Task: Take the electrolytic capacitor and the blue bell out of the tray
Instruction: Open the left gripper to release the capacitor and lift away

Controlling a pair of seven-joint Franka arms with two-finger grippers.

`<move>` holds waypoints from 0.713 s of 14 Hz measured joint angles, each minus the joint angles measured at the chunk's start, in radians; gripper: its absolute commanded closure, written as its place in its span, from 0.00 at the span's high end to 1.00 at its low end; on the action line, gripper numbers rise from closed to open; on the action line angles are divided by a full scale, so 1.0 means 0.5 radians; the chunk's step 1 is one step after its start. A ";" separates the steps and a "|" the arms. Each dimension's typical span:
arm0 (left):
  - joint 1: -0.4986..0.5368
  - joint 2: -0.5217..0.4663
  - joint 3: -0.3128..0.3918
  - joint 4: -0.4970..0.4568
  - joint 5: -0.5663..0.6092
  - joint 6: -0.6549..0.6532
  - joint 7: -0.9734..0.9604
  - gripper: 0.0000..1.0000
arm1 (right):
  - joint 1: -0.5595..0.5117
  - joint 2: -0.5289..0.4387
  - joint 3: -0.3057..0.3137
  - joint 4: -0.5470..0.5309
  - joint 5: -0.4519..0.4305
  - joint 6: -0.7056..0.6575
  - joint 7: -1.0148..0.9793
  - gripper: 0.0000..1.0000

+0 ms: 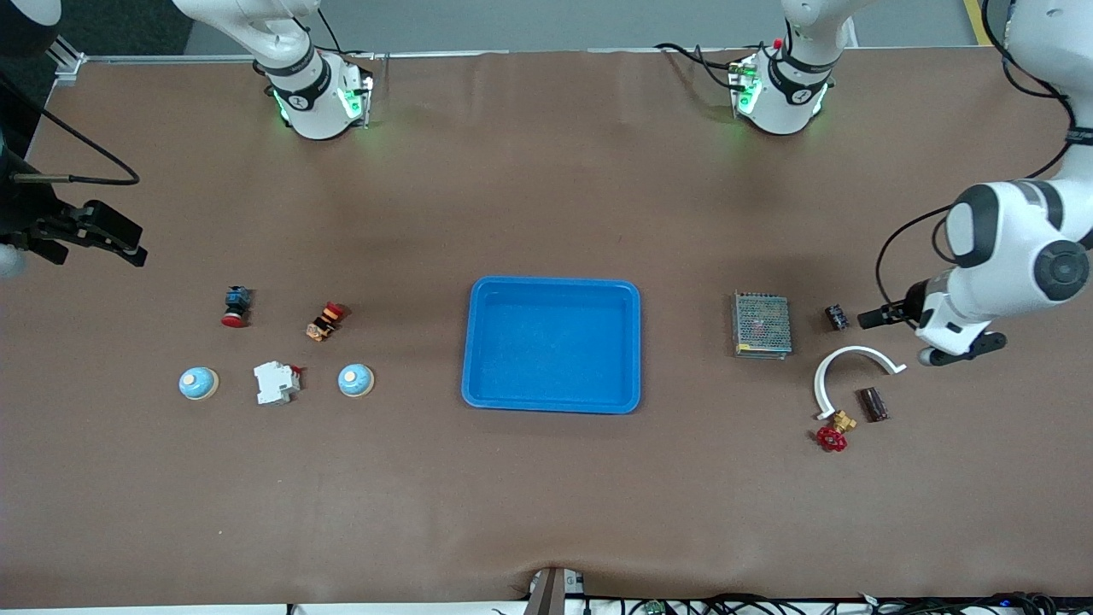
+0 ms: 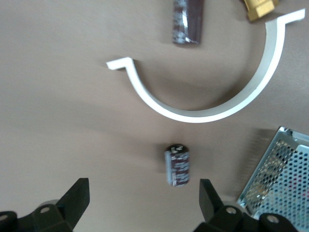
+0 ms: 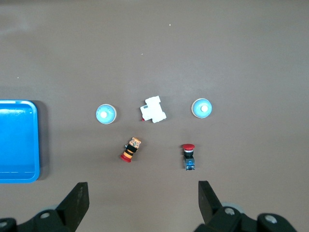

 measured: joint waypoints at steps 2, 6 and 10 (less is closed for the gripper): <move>0.099 -0.030 0.000 0.129 -0.087 -0.194 0.253 1.00 | 0.000 -0.002 0.000 0.000 0.000 0.005 0.000 1.00; 0.265 -0.072 0.002 0.596 -0.182 -0.775 0.590 1.00 | 0.000 -0.003 -0.001 0.001 0.000 0.022 0.000 1.00; 0.261 -0.084 -0.024 0.928 -0.209 -1.063 0.595 1.00 | 0.000 -0.003 -0.001 0.001 0.000 0.023 0.000 1.00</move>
